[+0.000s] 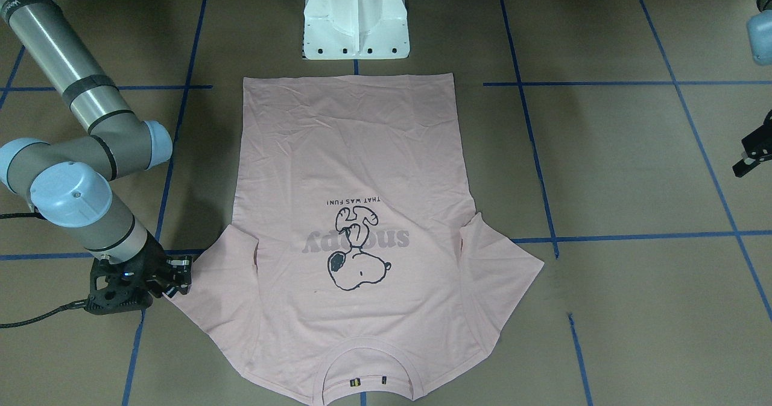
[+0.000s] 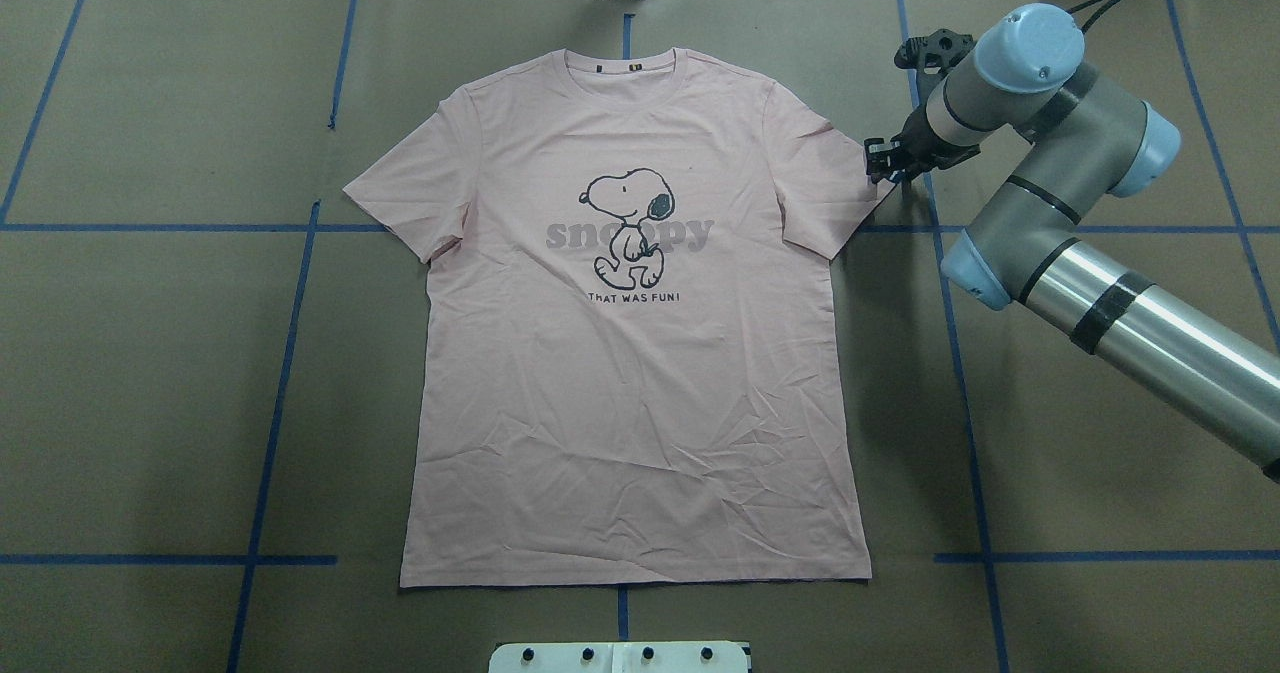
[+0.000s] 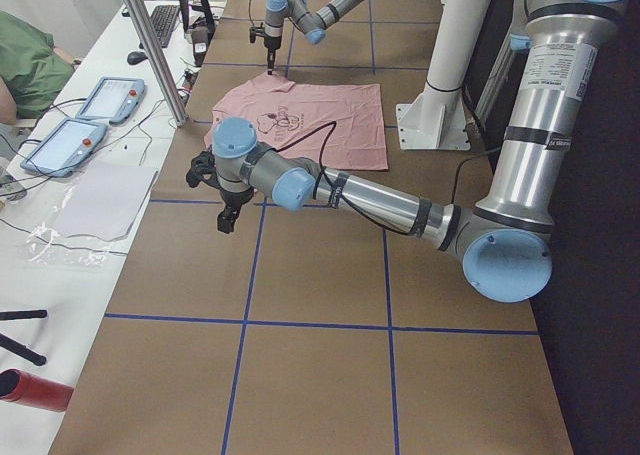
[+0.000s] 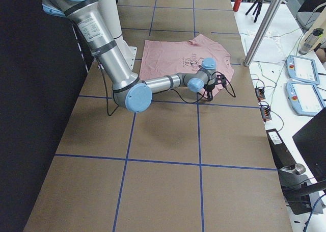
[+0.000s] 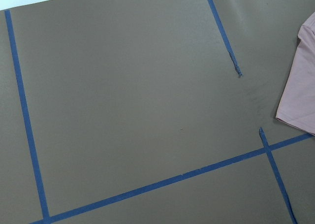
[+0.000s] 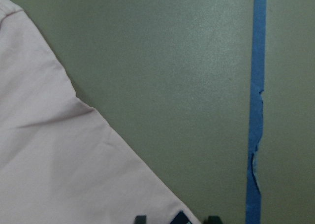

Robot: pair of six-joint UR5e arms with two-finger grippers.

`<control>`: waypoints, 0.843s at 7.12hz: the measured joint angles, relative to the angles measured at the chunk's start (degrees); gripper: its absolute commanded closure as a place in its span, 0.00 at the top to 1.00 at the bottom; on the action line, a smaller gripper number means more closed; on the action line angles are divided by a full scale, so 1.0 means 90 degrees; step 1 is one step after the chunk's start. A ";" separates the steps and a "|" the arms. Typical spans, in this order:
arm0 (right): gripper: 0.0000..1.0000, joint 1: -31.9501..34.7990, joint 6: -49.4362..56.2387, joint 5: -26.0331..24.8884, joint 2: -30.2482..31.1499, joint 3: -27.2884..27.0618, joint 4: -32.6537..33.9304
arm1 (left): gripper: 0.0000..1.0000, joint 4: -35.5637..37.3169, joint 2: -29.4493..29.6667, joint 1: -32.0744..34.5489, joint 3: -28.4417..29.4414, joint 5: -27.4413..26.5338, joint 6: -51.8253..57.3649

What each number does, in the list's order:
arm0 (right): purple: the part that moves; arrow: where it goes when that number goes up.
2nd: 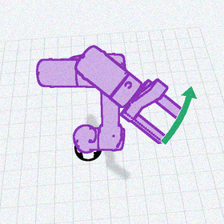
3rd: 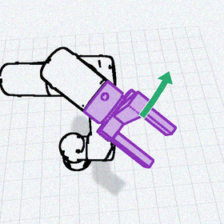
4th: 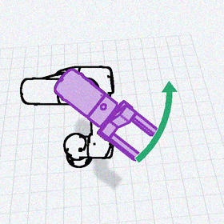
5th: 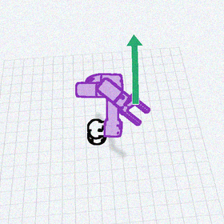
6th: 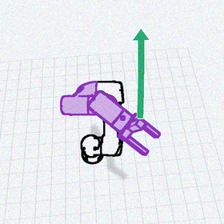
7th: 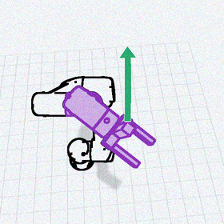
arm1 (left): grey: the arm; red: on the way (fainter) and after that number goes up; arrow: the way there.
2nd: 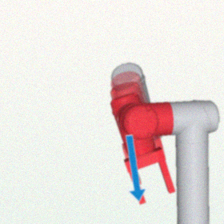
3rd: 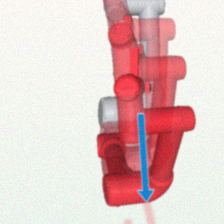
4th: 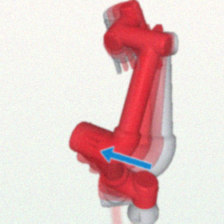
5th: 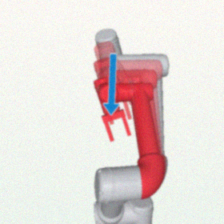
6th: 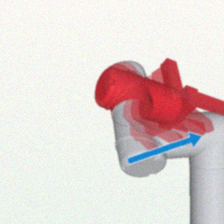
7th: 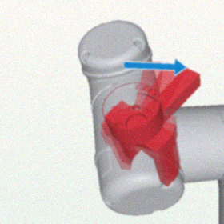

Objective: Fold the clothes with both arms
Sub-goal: 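Move the right gripper to the sleeve nearest it and grasp it, then fold the grasped sleeve inward onto the shirt body with the right gripper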

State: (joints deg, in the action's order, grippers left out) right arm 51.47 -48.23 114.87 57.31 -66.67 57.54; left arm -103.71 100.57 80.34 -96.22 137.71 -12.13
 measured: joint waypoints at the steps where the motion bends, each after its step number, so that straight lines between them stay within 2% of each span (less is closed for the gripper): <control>1: 0.00 -0.0001 0.0037 0.0000 -0.0009 0.0000 0.0000 | 1.00 0.0000 0.0000 -0.0001 0.0004 -0.0004 0.0000; 4: 0.00 0.0012 0.0038 0.0047 -0.0163 -0.0078 -0.0038 | 1.00 0.0000 0.0006 0.0001 0.0008 -0.0008 -0.0007; 6: 0.00 -0.0118 -0.0011 0.0078 -0.0461 -0.0336 -0.0024 | 1.00 0.0000 0.0010 0.0006 -0.0001 -0.0008 0.0001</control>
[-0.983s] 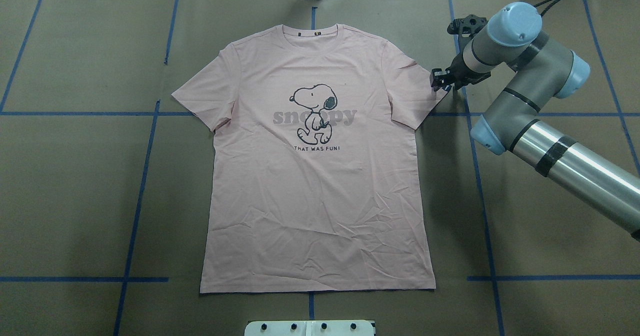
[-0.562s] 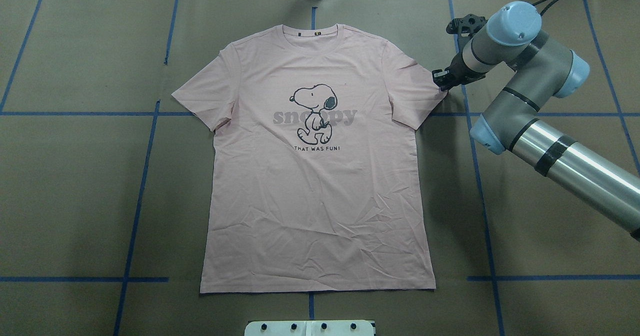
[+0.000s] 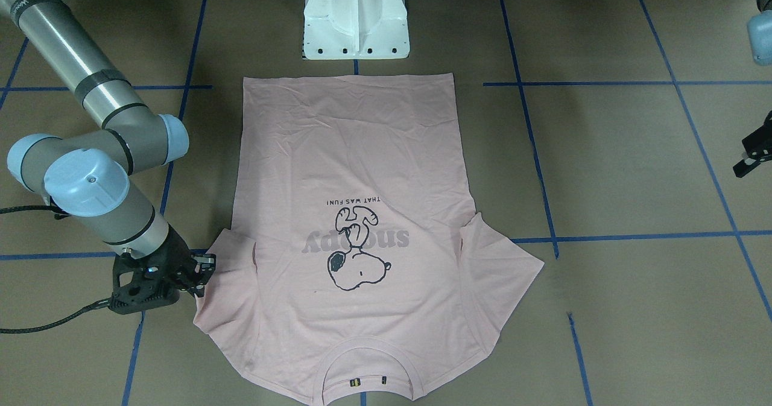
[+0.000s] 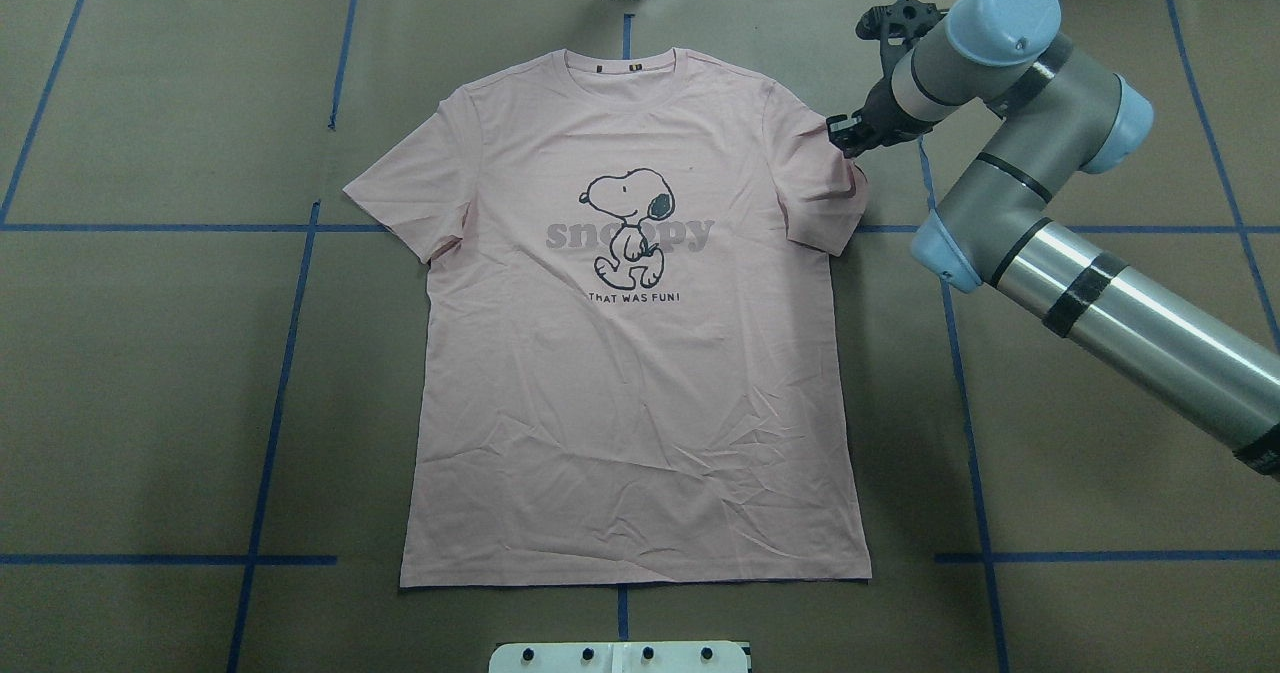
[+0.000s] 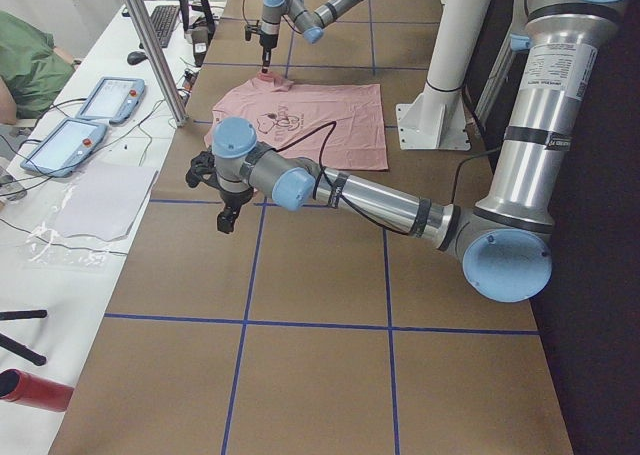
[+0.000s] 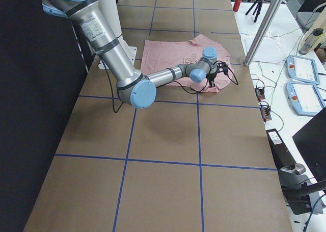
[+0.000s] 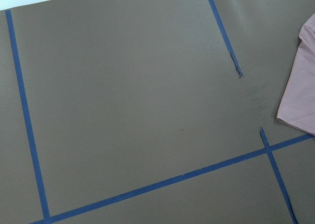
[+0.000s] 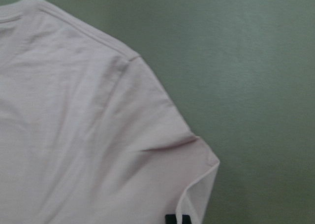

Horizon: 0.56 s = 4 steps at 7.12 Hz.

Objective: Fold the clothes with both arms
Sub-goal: 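Fold the grasped sleeve inward onto the shirt body with the right gripper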

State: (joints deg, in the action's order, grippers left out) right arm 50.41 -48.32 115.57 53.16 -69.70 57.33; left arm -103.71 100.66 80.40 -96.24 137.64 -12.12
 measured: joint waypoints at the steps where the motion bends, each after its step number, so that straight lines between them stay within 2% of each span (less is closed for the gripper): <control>1: 0.00 -0.0178 -0.0060 -0.0001 -0.0211 -0.0095 0.0008 | 1.00 0.0000 0.0001 0.0005 -0.0005 0.0000 0.0005; 2: 0.00 -0.0346 -0.0121 -0.0010 -0.0461 -0.0078 0.0013 | 1.00 0.0000 -0.0001 0.0008 -0.0011 0.0000 0.0007; 4: 0.00 -0.0537 -0.0241 -0.0093 -0.1189 0.0515 0.0013 | 1.00 0.0002 0.0003 0.0012 -0.0024 -0.0002 0.0004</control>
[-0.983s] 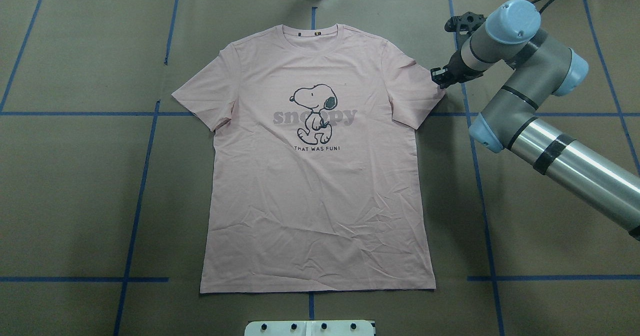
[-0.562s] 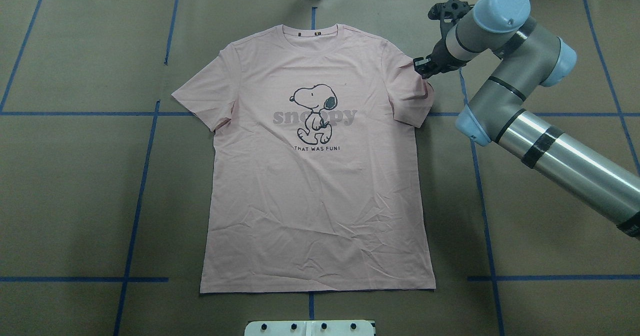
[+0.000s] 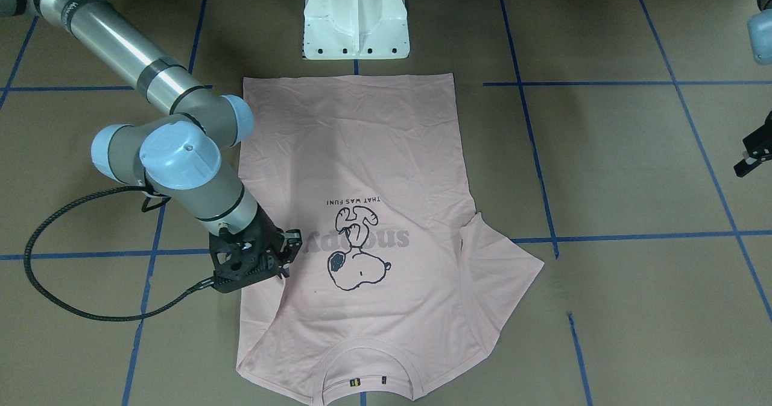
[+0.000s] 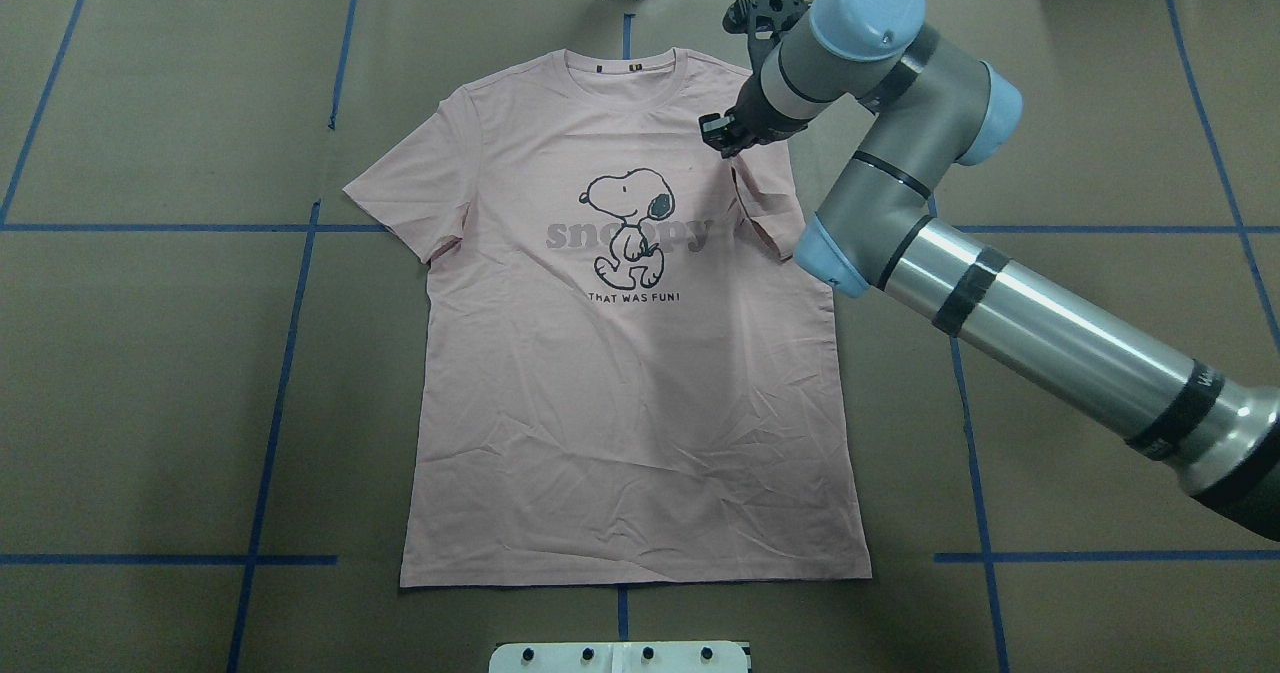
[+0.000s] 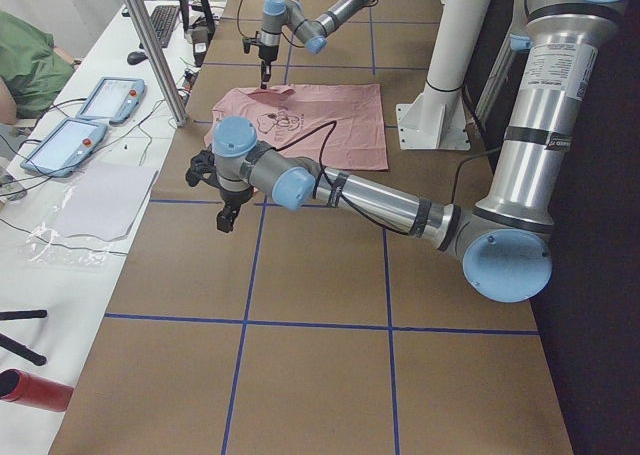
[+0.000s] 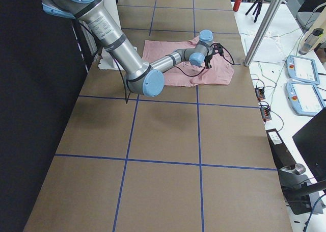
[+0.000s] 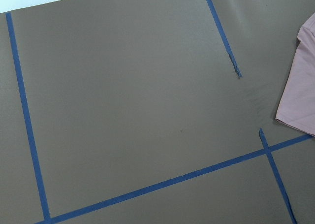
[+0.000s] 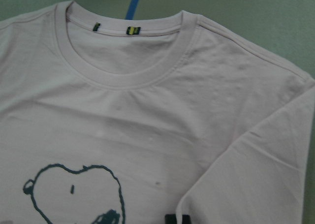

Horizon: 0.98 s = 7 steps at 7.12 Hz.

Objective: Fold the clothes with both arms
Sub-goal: 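Fold the grasped sleeve inward onto the shirt body with the right gripper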

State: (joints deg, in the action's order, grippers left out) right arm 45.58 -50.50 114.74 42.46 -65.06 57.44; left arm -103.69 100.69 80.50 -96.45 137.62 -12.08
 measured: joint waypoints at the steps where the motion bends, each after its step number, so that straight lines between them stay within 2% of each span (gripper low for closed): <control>1: 0.51 -0.0054 -0.0026 -0.0102 -0.0328 0.0368 -0.0011 | 1.00 0.0004 0.0012 0.0000 -0.0008 -0.0009 -0.0009; 2: 1.00 -0.0090 -0.0048 -0.0180 -0.0496 0.0571 -0.0025 | 1.00 0.0006 0.0032 0.0000 -0.0019 -0.0022 -0.0013; 6: 1.00 -0.0127 -0.0366 -0.0236 -0.0587 0.0622 0.0000 | 1.00 0.0001 0.0121 -0.0067 0.0002 -0.0049 -0.0062; 7: 1.00 -0.0102 -0.0640 -0.0098 -0.0587 0.0433 0.0378 | 1.00 -0.0003 0.0249 -0.0281 0.0004 -0.0138 -0.0458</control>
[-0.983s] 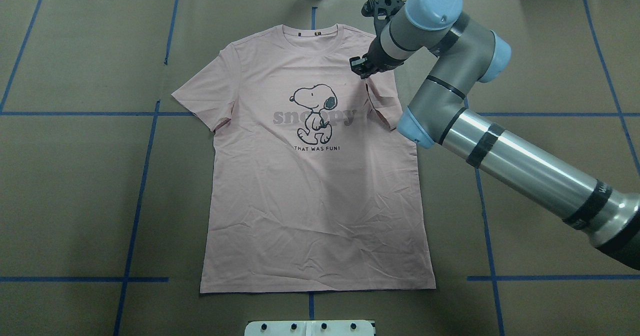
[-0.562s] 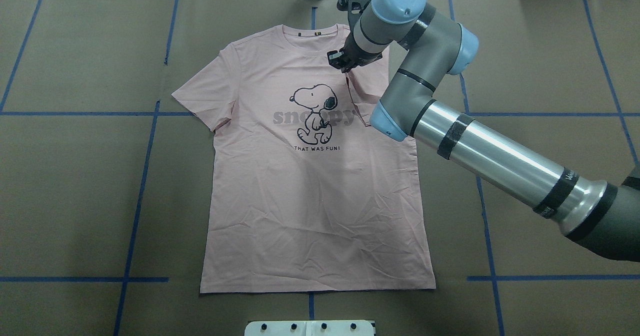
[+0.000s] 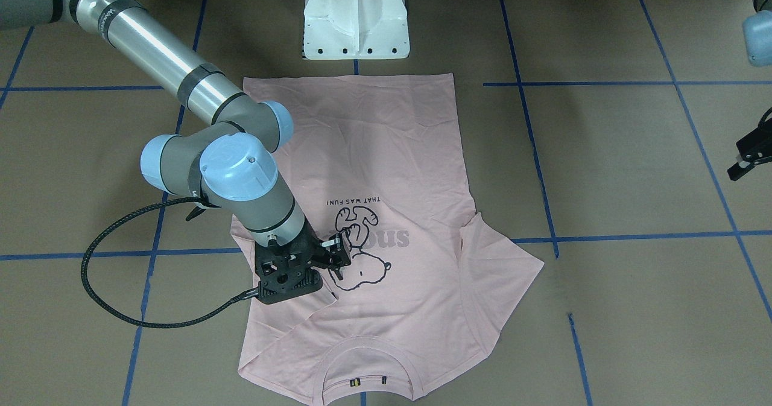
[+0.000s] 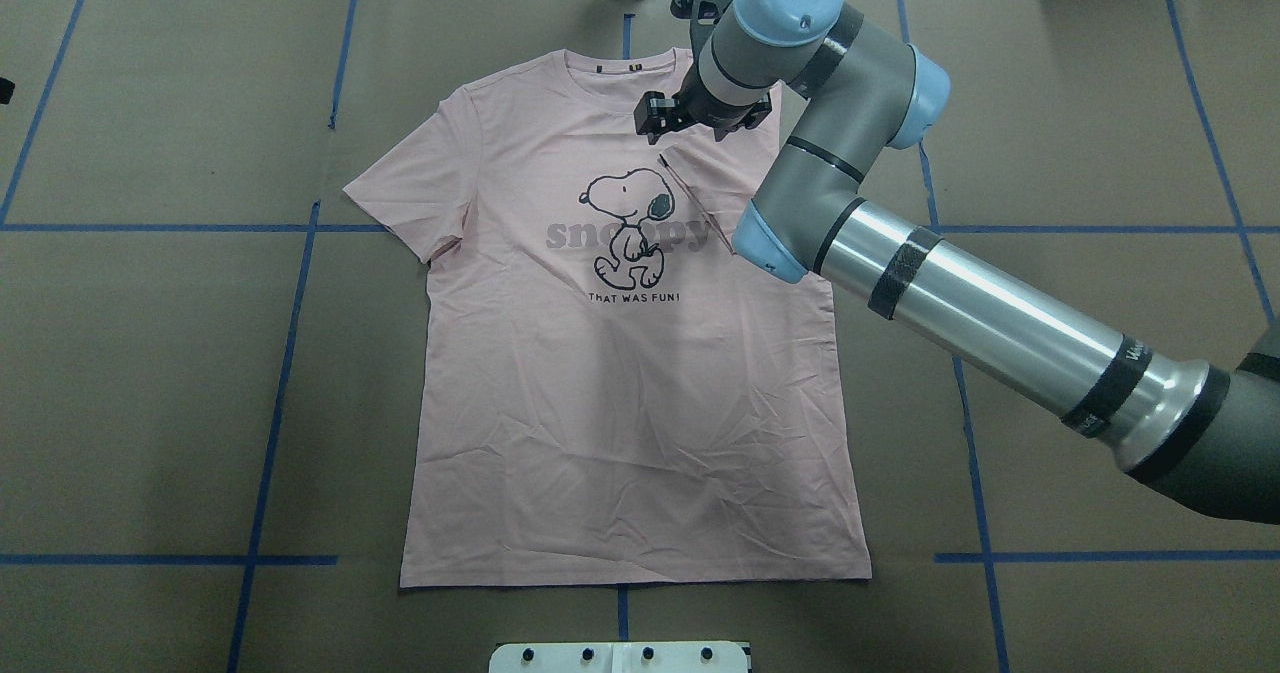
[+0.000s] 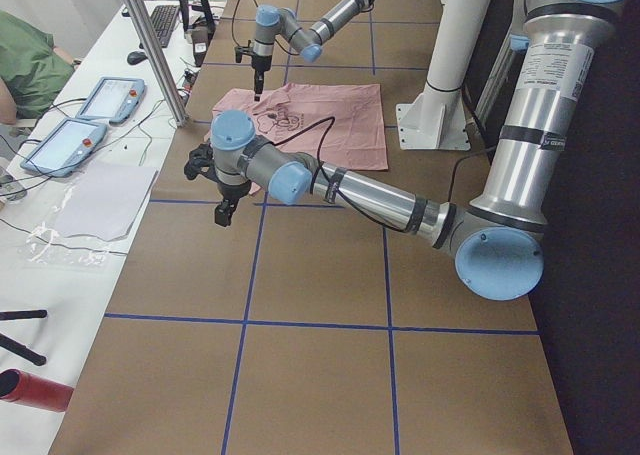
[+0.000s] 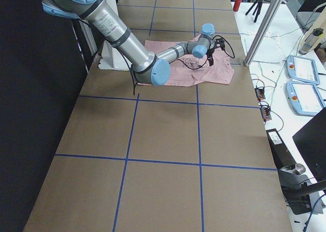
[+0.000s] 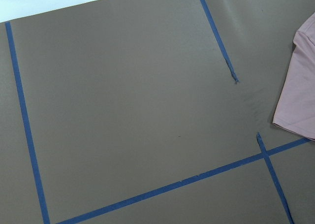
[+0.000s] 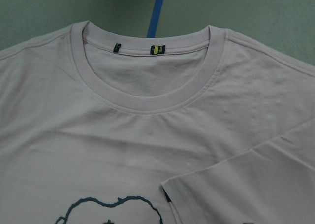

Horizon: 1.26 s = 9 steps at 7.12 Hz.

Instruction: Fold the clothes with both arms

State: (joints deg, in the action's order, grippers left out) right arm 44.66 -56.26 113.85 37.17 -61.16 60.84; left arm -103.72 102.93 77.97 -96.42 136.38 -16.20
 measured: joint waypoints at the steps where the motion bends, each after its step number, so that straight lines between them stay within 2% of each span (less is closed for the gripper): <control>1: 1.00 0.0093 -0.0132 0.0279 0.0002 -0.0406 0.0991 | 1.00 -0.0050 0.0171 -0.0357 -0.0019 -0.0231 -0.0723; 3: 1.00 0.0372 -0.0140 0.0591 0.0102 -0.1411 0.3207 | 1.00 -0.0771 0.0341 -0.1340 0.0001 -0.1018 -0.2603; 5: 1.00 0.0728 0.0921 0.0624 0.0255 -0.2176 0.4946 | 1.00 -0.1379 0.0757 -0.2617 0.0459 -0.2445 -0.4434; 6: 1.00 0.0989 0.1686 0.0799 0.0533 -0.2561 0.5347 | 1.00 -0.1474 0.1080 -0.2985 0.0845 -0.2923 -0.4870; 7: 1.00 0.1236 0.2203 0.1104 0.0887 -0.2867 0.5422 | 0.99 -0.1627 0.1287 -0.3174 0.1179 -0.3189 -0.5045; 9: 1.00 0.1506 0.2520 0.1517 0.1448 -0.3123 0.4978 | 0.98 -0.2239 0.1431 -0.3271 0.1821 -0.3339 -0.5112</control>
State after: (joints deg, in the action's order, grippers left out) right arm 58.21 -33.57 127.51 50.21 -89.27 105.65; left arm -123.87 115.81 48.53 -80.03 106.33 -62.21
